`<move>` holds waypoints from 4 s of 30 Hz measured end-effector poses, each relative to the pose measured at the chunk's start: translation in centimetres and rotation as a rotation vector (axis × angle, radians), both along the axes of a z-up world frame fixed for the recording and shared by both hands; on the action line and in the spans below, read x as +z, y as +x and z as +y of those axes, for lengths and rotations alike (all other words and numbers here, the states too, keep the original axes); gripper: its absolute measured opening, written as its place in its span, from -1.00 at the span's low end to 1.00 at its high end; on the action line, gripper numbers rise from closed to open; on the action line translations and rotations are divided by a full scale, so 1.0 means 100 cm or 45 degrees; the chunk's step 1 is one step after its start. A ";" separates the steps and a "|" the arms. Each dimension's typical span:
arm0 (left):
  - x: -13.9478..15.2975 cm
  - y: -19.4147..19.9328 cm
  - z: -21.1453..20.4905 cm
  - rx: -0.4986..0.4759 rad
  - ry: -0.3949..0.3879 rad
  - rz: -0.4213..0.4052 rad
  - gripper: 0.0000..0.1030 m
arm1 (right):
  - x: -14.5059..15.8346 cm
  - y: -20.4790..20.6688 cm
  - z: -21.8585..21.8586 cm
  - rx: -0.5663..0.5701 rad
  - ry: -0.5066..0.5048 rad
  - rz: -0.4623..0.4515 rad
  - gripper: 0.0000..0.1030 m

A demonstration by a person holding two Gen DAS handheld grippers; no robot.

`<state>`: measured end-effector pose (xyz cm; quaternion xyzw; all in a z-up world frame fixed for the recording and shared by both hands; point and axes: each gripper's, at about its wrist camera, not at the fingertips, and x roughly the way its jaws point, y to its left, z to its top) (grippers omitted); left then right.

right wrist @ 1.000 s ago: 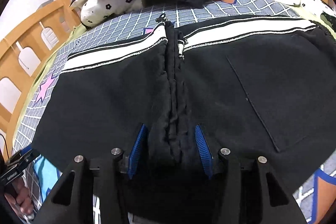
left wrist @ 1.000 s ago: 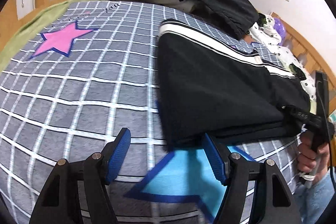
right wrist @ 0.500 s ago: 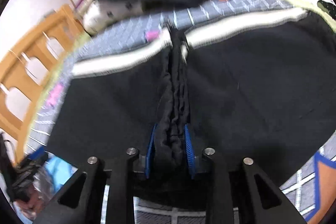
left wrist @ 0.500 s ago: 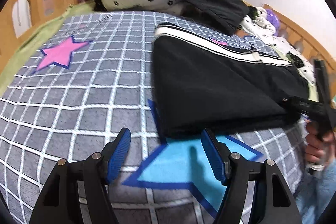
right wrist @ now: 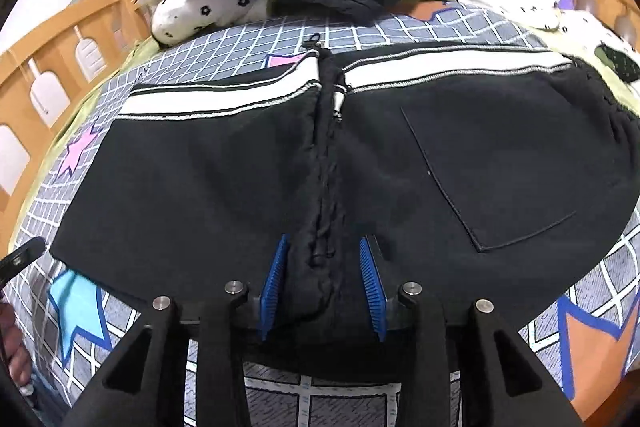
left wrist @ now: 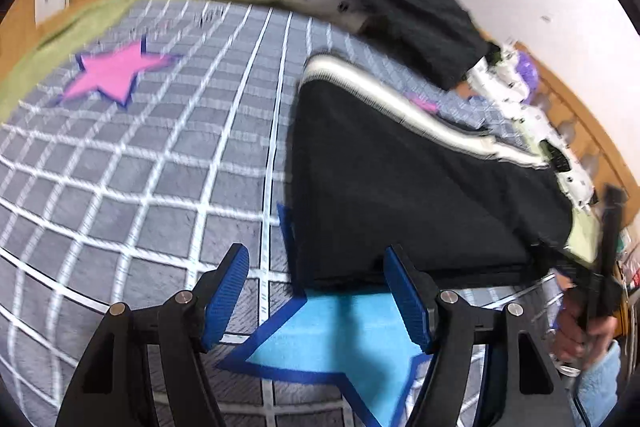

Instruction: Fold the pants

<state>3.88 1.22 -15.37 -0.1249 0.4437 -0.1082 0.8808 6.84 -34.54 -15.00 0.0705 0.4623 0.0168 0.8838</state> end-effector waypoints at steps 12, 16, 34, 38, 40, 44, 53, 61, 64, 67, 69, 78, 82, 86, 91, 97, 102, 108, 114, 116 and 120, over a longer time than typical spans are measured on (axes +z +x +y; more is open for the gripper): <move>0.029 0.011 -0.014 -0.008 0.136 -0.109 0.32 | 0.083 -0.040 -0.077 -0.162 -0.172 -0.150 0.20; 0.020 0.031 -0.019 -0.019 0.121 -0.073 0.32 | 0.095 -0.048 -0.136 -0.273 -0.218 -0.176 0.50; -0.021 0.102 -0.024 -0.002 -0.032 0.090 0.02 | -0.021 0.045 -0.286 -0.619 0.231 -0.086 0.26; -0.009 0.104 -0.029 0.017 -0.047 0.060 -0.78 | -0.010 0.045 -0.275 -0.622 0.091 -0.151 -0.32; 0.007 0.101 -0.035 0.023 -0.029 0.010 -0.81 | 0.009 0.043 -0.259 -0.579 0.013 -0.216 -0.68; 0.037 0.100 -0.044 0.016 -0.029 -0.077 -0.82 | 0.056 0.053 -0.221 -0.521 -0.119 -0.298 -0.75; 0.106 0.103 -0.015 0.007 -0.143 -0.269 -0.82 | 0.166 0.068 -0.139 -0.390 -0.165 -0.518 -0.78; 0.134 0.082 0.091 0.209 -0.034 -0.307 -0.82 | 0.197 0.093 -0.053 -0.244 0.031 -0.618 -0.78; 0.117 0.071 0.122 0.264 0.038 -0.250 -0.81 | 0.170 0.092 -0.033 -0.199 0.097 -0.569 -0.78; 0.075 0.066 0.148 0.313 0.039 -0.106 -0.81 | 0.117 0.089 -0.023 -0.151 0.091 -0.375 -0.76; 0.038 0.067 0.158 0.383 0.085 0.045 -0.80 | 0.075 0.090 -0.026 -0.196 0.072 -0.211 -0.76; 0.017 0.071 0.177 0.511 0.165 0.224 -0.30 | -0.001 0.063 -0.087 -0.367 0.405 0.192 -0.55; 0.020 0.066 0.175 0.480 0.182 0.206 -0.09 | 0.022 0.044 -0.076 -0.352 0.156 0.155 -0.37; 0.032 0.052 0.178 0.463 0.205 0.122 -0.09 | 0.055 0.027 -0.061 -0.307 -0.064 0.031 -0.37; 0.043 0.037 0.176 0.421 0.092 0.030 -0.01 | 0.067 0.033 -0.033 -0.138 -0.061 -0.077 -0.13; 0.022 0.028 0.158 0.326 0.146 0.090 0.07 | -0.013 0.071 -0.014 -0.077 -0.142 0.189 -0.20; -0.018 0.035 0.154 0.282 0.125 0.299 0.38 | -0.009 0.067 -0.008 -0.092 -0.186 0.162 -0.19; 0.003 0.016 0.169 0.344 0.118 0.160 0.34 | 0.009 0.052 -0.003 -0.120 -0.162 0.079 -0.19; -0.012 0.005 0.184 0.360 -0.011 0.154 0.14 | 0.028 0.063 0.024 -0.034 -0.160 -0.014 -0.17; -0.015 0.001 0.187 0.364 -0.026 0.122 0.13 | 0.029 0.063 0.028 -0.033 -0.149 -0.051 -0.17; -0.022 0.001 0.184 0.406 -0.124 0.117 -0.11 | 0.013 0.064 0.022 -0.061 -0.020 0.017 -0.25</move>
